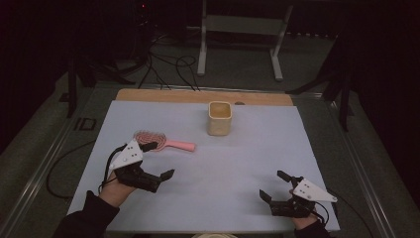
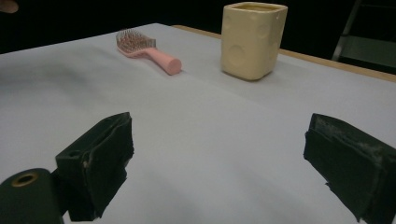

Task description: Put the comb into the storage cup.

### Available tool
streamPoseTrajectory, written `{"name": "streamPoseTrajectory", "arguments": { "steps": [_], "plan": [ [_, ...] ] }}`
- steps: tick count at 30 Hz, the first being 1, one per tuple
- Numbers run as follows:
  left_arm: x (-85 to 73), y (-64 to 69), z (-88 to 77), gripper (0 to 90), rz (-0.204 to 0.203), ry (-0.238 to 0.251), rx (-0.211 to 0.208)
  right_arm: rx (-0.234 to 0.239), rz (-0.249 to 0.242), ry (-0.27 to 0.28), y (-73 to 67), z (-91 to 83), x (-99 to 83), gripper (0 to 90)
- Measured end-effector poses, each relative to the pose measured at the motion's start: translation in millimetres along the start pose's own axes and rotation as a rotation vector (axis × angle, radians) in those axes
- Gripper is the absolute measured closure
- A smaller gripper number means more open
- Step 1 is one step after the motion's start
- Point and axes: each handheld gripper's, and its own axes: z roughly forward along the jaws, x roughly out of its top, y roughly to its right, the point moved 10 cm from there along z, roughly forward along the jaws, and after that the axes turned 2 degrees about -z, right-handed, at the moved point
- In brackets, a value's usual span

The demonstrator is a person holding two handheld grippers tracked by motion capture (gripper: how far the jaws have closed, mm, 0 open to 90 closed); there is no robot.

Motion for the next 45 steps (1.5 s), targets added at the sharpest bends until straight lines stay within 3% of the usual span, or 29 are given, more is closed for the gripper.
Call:
{"name": "streamPoseTrajectory", "arguments": {
  "steps": [8, 15, 19, 21, 23, 38, 45],
  "plan": [
    [9.3, -7.9, 11.4, 0.1, -0.013, -0.025, 0.002, 0.002, 0.001, 0.001, -0.2, 0.1, 0.1, 8.0],
    [22.7, -14.6, 17.9, 0.1, -0.016, -0.018, 0.0, 0.002, -0.001, -0.003, -0.1, 0.5, -0.6, 8.0],
    [31.3, -19.8, 25.6, 0.1, -0.053, -0.018, -0.022, 0.004, -0.003, -0.005, -0.4, 0.6, -0.9, 8.0],
    [33.5, -24.8, 29.0, 0.1, -0.064, -0.022, -0.003, 0.004, -0.001, -0.003, -0.3, 0.6, -0.8, 8.0],
    [34.3, -28.6, 32.7, 0.1, -0.062, -0.032, -0.007, 0.006, -0.002, -0.003, -0.4, 0.7, -0.8, 8.0],
    [32.5, -53.7, 71.6, 0.2, -0.163, -0.072, 0.009, 0.01, -0.003, -0.005, -1.4, 0.4, -1.1, 8.0],
    [28.5, -63.6, 84.8, 3.4, -0.166, -0.102, 0.033, 0.01, -0.004, -0.006, -1.5, 0.7, -1.4, 8.1]
  ]
}}
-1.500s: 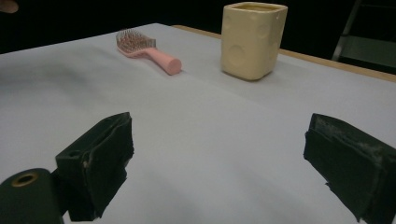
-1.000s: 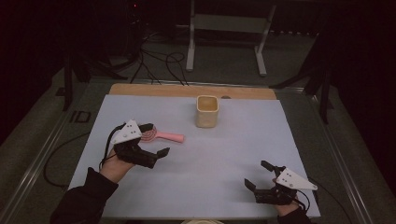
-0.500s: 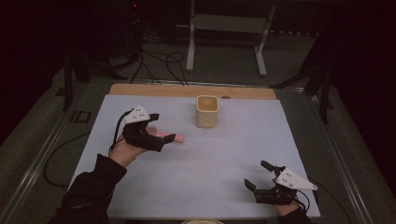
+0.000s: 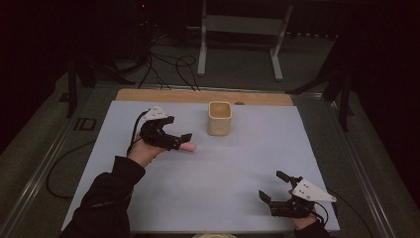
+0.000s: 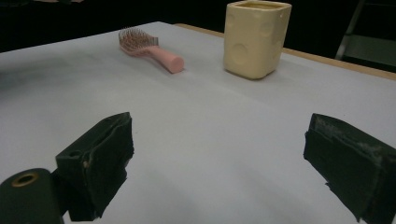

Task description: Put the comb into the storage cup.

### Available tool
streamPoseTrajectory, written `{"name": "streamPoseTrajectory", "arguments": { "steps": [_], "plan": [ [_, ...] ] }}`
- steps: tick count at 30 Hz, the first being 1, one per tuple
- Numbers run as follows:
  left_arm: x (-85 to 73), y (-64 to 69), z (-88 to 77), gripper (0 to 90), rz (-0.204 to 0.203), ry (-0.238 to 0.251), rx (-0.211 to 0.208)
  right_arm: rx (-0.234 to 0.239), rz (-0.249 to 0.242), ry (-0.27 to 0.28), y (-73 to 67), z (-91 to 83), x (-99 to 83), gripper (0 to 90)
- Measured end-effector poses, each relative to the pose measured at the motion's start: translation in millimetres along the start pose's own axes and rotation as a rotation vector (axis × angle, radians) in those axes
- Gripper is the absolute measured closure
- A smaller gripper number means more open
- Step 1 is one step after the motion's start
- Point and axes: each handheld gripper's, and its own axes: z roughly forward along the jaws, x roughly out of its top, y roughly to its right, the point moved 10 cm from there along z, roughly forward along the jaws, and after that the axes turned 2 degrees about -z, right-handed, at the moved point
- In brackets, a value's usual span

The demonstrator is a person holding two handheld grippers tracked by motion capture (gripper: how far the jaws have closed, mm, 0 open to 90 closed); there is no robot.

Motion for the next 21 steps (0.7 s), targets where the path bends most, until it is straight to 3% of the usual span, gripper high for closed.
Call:
{"name": "streamPoseTrajectory", "arguments": {
  "steps": [7, 9, 16, 21],
  "plan": [
    [-4.6, -8.2, 13.2, 16.5, -0.001, -0.018, 0.034, 0.0, -0.002, 0.001, -0.1, -0.2, 0.1, 8.0],
    [-7.0, -11.4, 16.5, 24.5, 0.011, -0.026, 0.057, 0.001, 0.0, 0.002, -0.1, -0.2, 0.2, 8.0],
    [-15.5, -18.3, 28.0, 52.3, 0.006, -0.046, 0.062, 0.005, 0.002, 0.001, -0.7, 0.4, -0.3, 8.0],
    [-24.5, -22.3, 37.4, 60.3, -0.001, -0.079, 0.084, 0.007, 0.0, 0.001, -0.5, 0.5, -0.6, 8.1]
  ]
}}
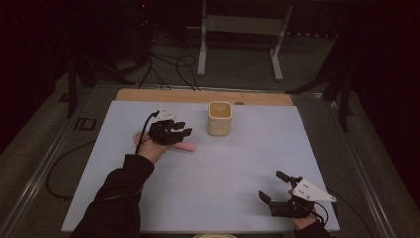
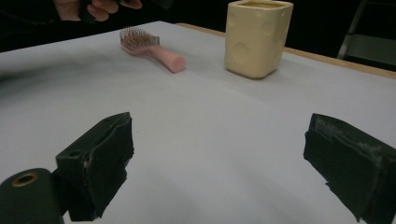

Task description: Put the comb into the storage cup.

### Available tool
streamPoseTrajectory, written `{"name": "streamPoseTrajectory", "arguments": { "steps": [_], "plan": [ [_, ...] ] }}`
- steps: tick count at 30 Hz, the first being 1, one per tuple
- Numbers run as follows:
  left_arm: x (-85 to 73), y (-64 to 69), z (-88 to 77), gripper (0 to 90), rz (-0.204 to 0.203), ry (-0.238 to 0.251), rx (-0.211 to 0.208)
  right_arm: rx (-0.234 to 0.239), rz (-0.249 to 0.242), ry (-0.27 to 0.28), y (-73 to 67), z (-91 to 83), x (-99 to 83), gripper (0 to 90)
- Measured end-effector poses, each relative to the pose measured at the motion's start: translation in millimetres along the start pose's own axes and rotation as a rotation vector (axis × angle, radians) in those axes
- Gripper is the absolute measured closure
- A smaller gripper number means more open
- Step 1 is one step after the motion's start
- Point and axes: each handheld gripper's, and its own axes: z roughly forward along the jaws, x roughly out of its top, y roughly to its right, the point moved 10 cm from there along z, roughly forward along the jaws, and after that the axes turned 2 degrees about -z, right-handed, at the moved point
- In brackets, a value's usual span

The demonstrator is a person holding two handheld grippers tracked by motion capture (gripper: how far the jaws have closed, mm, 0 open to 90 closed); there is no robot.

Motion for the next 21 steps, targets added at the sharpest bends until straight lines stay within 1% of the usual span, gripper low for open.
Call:
{"name": "streamPoseTrajectory", "arguments": {
  "steps": [2, 3, 4, 5, 6, 8, 9, 10, 11, 13, 15, 16, 17, 18, 19, 20, 21],
  "plan": [
    [-2.5, -1.5, 4.1, 62.8, -0.015, -0.006, 0.007, 0.0, 0.0, 0.0, 0.0, 0.0, -0.1, 8.1],
    [-2.5, -1.5, 4.1, 63.9, -0.015, -0.006, 0.007, 0.0, 0.0, 0.0, 0.0, 0.0, -0.1, 8.1],
    [-6.5, -3.2, 8.6, 63.9, -0.02, -0.025, 0.013, 0.001, 0.0, 0.0, -0.1, 0.1, -0.2, 8.1],
    [-8.7, -4.5, 10.9, 65.8, -0.026, -0.035, 0.018, 0.001, 0.002, -0.001, -0.2, 0.2, -0.3, 8.1],
    [-11.2, -4.9, 13.5, 66.6, -0.029, -0.048, 0.016, 0.002, 0.002, -0.001, -0.3, 0.2, -0.3, 8.1],
    [-16.1, -7.5, 18.4, 69.7, -0.02, -0.072, 0.045, 0.001, 0.003, -0.004, -0.5, 0.4, -0.6, 8.1],
    [-16.1, -7.5, 18.4, 72.4, -0.02, -0.072, 0.045, 0.001, 0.003, -0.004, -0.5, 0.4, -0.6, 8.1],
    [-19.1, -8.7, 22.2, 72.4, -0.03, -0.079, 0.047, 0.0, 0.002, -0.006, -0.3, 0.6, -1.0, 8.1],
    [-21.0, -9.8, 24.2, 74.5, -0.036, -0.085, 0.055, 0.003, 0.001, -0.006, -0.6, 1.0, -1.1, 8.1],
    [-24.0, -10.5, 27.4, 77.5, -0.044, -0.092, 0.059, 0.005, 0.0, -0.006, -1.1, 1.0, -1.1, 8.1],
    [-29.0, -12.6, 31.4, 77.5, -0.06, -0.118, 0.075, 0.005, -0.001, -0.005, -1.2, 0.7, -0.6, 8.1],
    [-30.4, -13.3, 32.5, 77.5, -0.071, -0.122, 0.078, 0.005, -0.003, -0.004, -0.9, 0.6, -0.5, 8.1],
    [-32.7, -15.3, 33.7, 78.0, -0.083, -0.131, 0.092, 0.005, 0.001, -0.005, -1.0, 0.6, -0.6, 8.1],
    [-34.1, -16.2, 35.0, 79.8, -0.1, -0.135, 0.096, 0.004, 0.002, -0.005, -0.9, 0.4, -0.8, 8.1],
    [-35.5, -16.6, 36.0, 79.9, -0.105, -0.143, 0.096, 0.004, 0.002, -0.005, -0.7, 0.2, -0.8, 8.1],
    [-37.4, -17.6, 37.5, 81.2, -0.108, -0.153, 0.107, 0.004, 0.002, -0.005, -0.8, 0.3, -0.8, 8.1],
    [-39.8, -17.5, 39.6, 82.0, -0.115, -0.166, 0.103, 0.003, 0.001, -0.005, -0.8, 0.4, -0.7, 8.1]
  ]
}}
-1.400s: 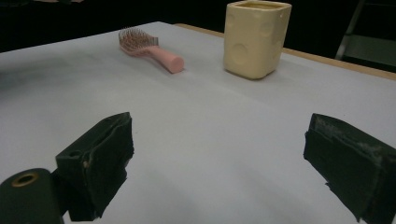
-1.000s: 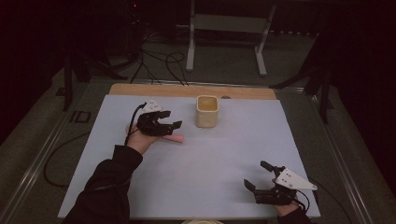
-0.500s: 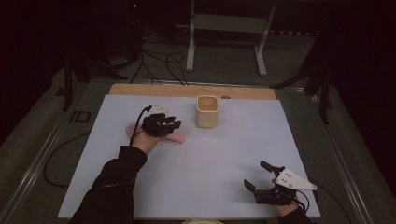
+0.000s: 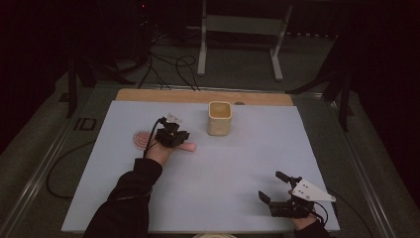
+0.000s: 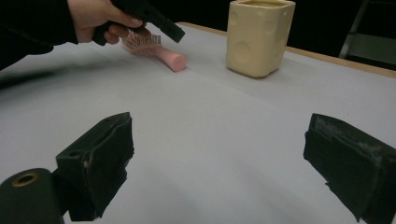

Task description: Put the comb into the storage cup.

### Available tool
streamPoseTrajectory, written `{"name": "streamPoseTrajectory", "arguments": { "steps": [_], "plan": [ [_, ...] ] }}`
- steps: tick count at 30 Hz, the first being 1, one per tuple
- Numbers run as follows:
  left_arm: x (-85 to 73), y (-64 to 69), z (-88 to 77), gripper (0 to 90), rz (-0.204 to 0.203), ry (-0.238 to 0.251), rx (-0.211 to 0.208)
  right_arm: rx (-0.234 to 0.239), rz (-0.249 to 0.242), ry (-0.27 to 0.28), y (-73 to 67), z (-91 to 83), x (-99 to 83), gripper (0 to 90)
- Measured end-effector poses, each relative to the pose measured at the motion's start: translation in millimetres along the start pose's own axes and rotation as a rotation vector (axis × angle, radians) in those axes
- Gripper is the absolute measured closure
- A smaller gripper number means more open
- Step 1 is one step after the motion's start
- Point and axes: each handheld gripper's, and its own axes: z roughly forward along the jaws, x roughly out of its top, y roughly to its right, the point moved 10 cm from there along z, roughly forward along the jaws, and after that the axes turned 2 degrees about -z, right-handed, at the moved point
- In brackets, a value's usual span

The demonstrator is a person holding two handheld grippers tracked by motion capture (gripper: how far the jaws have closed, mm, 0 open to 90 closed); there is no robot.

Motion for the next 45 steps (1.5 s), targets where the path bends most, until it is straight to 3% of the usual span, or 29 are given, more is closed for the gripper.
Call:
{"name": "streamPoseTrajectory", "arguments": {
  "steps": [7, 15, 26, 36, 45],
  "plan": [
    [-7.8, 0.1, 10.0, 89.8, 0.003, -0.05, 0.015, 0.003, -0.001, -0.002, -0.4, 0.1, -0.2, 8.1],
    [-10.3, -1.4, 17.2, 90.0, -0.032, -0.067, 0.016, 0.005, -0.004, -0.004, -0.7, 0.5, -0.8, 8.2],
    [-17.9, -0.4, 16.5, 90.0, -0.034, -0.117, 0.023, 0.002, -0.006, -0.003, -0.1, -0.4, -0.2, 8.2],
    [-28.8, 10.7, 6.2, 90.0, 0.035, -0.147, 0.014, 0.0, -0.005, 0.0, 0.2, -1.0, 0.5, 8.2],
    [-38.8, 12.4, -3.0, 90.0, 0.04, -0.165, -0.002, 0.0, 0.004, 0.001, 0.8, -1.1, 0.3, 8.2]
  ]
}}
